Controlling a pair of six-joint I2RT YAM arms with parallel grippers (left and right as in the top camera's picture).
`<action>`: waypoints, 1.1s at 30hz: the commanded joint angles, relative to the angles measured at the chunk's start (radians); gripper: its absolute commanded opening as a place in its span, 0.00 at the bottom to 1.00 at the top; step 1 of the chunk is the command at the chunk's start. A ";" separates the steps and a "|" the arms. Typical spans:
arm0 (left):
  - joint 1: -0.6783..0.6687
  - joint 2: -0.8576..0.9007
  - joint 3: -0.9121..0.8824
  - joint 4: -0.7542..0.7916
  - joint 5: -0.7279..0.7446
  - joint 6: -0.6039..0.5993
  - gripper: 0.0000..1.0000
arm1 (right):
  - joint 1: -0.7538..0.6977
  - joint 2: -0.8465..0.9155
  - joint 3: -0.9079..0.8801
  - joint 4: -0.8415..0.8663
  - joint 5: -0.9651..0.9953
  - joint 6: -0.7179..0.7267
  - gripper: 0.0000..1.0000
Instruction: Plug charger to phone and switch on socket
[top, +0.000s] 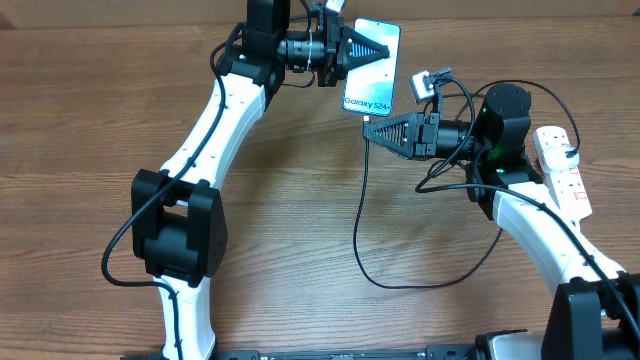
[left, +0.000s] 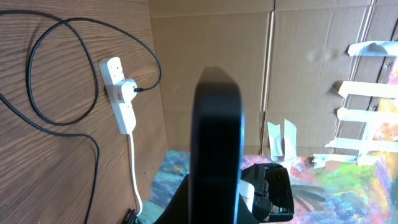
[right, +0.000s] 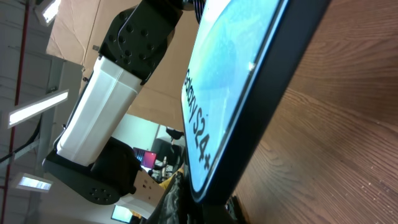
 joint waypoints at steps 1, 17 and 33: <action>-0.004 -0.027 0.013 0.008 0.013 0.028 0.04 | 0.001 -0.011 0.008 0.007 0.003 0.001 0.04; -0.015 -0.027 0.013 0.008 0.014 0.028 0.04 | 0.001 -0.011 0.008 0.006 0.040 0.009 0.04; -0.015 -0.027 0.013 0.008 0.055 0.061 0.04 | 0.001 -0.011 0.008 0.006 0.041 0.028 0.04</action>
